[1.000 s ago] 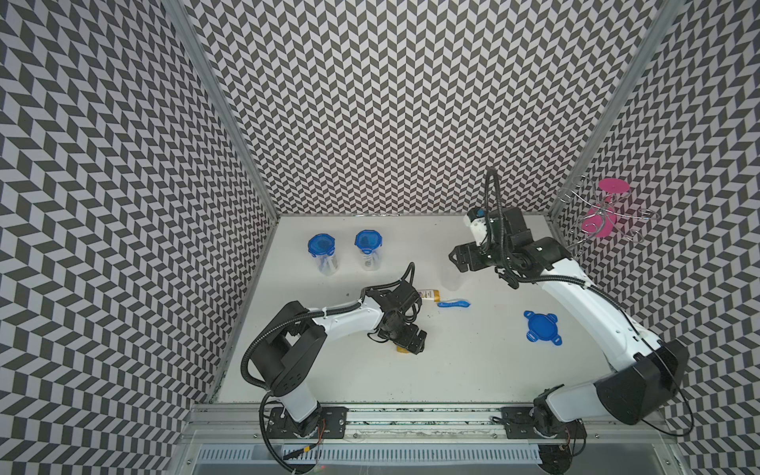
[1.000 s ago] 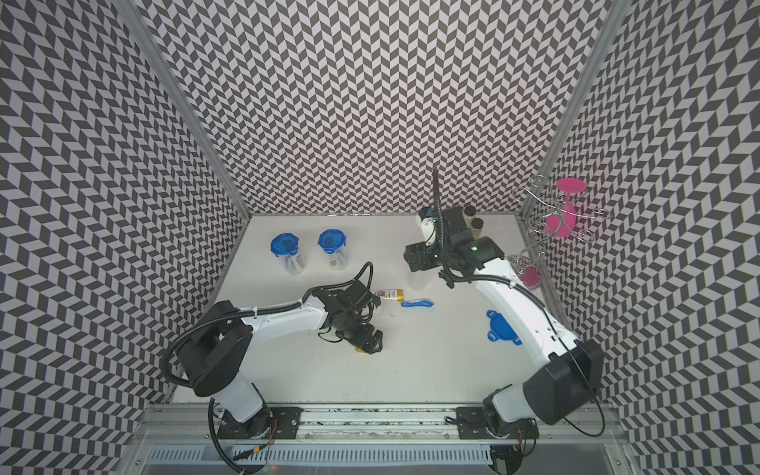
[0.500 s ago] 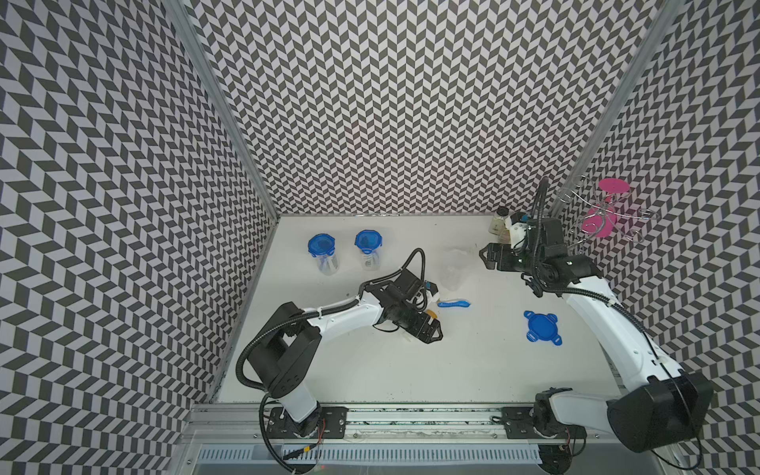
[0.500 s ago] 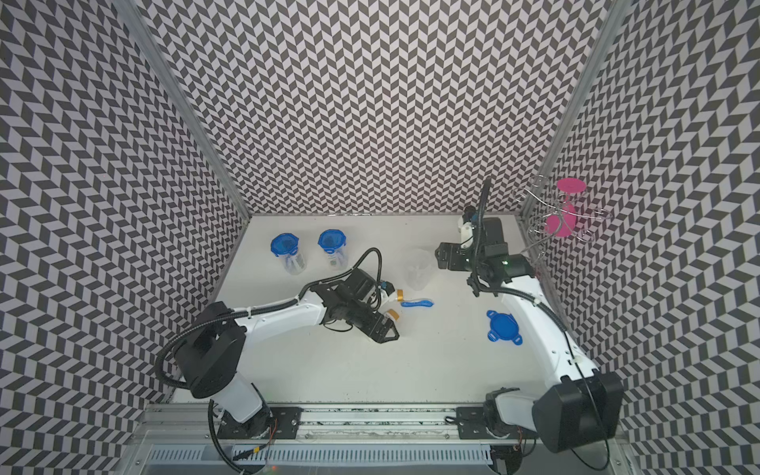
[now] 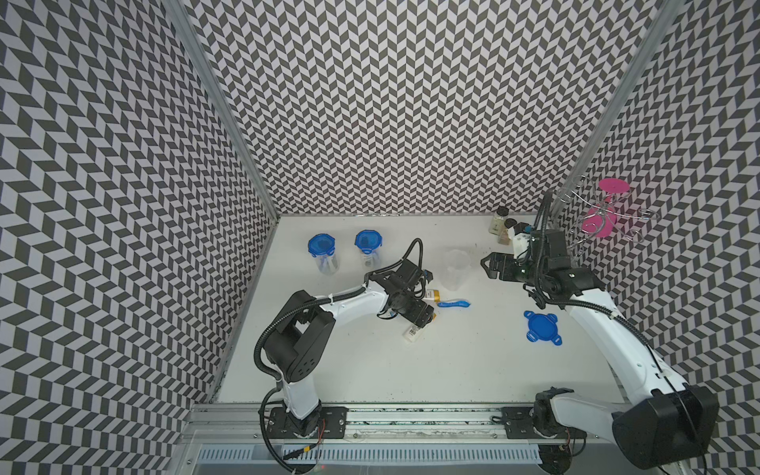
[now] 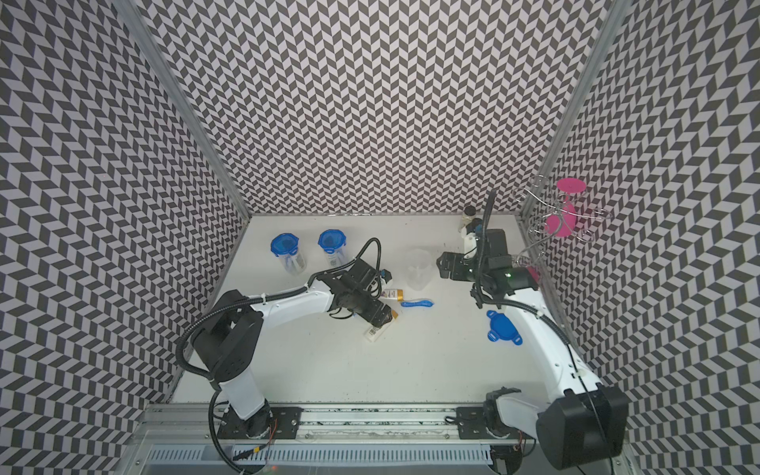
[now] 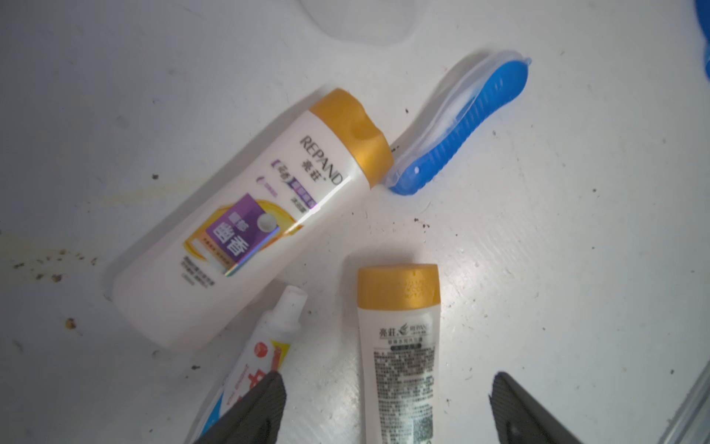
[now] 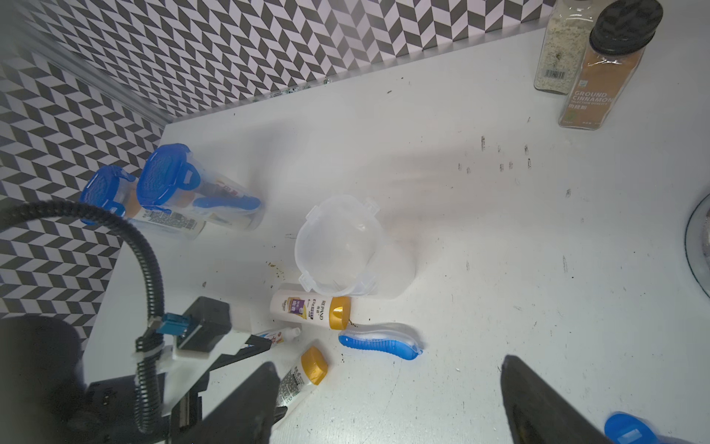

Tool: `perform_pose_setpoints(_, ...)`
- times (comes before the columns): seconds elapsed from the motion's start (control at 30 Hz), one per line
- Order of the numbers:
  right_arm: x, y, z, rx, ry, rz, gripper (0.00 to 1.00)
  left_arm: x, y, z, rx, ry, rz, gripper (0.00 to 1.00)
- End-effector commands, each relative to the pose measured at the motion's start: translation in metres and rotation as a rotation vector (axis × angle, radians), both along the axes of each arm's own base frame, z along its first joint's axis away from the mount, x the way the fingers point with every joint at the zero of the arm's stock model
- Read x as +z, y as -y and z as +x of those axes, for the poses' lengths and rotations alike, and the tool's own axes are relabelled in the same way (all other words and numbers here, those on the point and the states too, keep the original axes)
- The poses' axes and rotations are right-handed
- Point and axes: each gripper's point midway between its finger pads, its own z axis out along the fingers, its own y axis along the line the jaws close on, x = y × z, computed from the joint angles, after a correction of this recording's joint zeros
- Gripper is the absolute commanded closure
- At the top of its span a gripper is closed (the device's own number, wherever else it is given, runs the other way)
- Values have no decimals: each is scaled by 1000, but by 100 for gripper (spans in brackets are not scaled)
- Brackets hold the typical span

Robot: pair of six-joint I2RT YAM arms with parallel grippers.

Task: Pack away toiletry kits
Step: Pick up the toiletry item from the center of the board.

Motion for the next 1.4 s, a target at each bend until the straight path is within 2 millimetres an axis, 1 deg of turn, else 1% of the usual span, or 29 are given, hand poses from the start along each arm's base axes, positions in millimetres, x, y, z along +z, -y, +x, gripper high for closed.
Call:
perform_pose_setpoints(0.0, 21, -4, 6, 9, 78, 42, 11, -13, -17, -10, 3, 13, 92, 18)
perform_pose_setpoints(0.07, 19, -6, 7, 17, 71, 45, 11, -18, -19, -14, -3, 17, 109, 24)
perform_pose_setpoints(0.2, 17, -8, 10, 24, 64, 50, 11, -27, -15, -25, -20, 14, 135, 34)
perform_pose_setpoints(0.3, 17, -7, 10, 23, 66, 47, 11, -38, -16, -29, -17, 9, 169, 36)
perform_pose_setpoints(0.37, 15, -7, 9, 25, 60, 48, 11, -42, -17, -28, -5, 11, 184, 37)
perform_pose_setpoints(0.47, 13, -8, 7, 27, 52, 51, 11, -44, -17, -28, -3, 17, 190, 38)
perform_pose_setpoints(0.53, 14, -8, 6, 28, 50, 55, 11, -46, -18, -29, -3, 15, 191, 41)
perform_pose_setpoints(0.63, 16, -8, 6, 28, 46, 66, 11, -49, -20, -31, 5, 14, 186, 51)
perform_pose_setpoints(0.73, 18, -11, 4, 38, 33, 77, 11, -45, -19, -34, 2, 9, 157, 67)
perform_pose_setpoints(0.8, 14, -11, 2, 43, -4, 71, 11, -33, -14, -35, 3, 20, 111, 77)
perform_pose_setpoints(0.87, 9, -16, -4, 81, -54, 74, 12, -19, -12, -35, 10, 31, 67, 83)
perform_pose_setpoints(0.93, 3, -21, -11, 112, -115, 90, 12, -3, -9, -36, 8, 52, 15, 87)
perform_pose_setpoints(1.07, 0, -42, -28, 242, -163, 159, 13, 45, -4, -32, 14, 127, -107, 92)
perform_pose_setpoints(1.13, 4, -58, -37, 331, -161, 190, 13, 69, -3, -27, 27, 166, -163, 92)
perform_pose_setpoints(1.27, 7, -103, -59, 526, -178, 235, 12, 117, 1, -12, 53, 261, -268, 92)
perform_pose_setpoints(1.37, 11, -130, -69, 615, -203, 283, 12, 146, 6, -3, 62, 324, -317, 92)
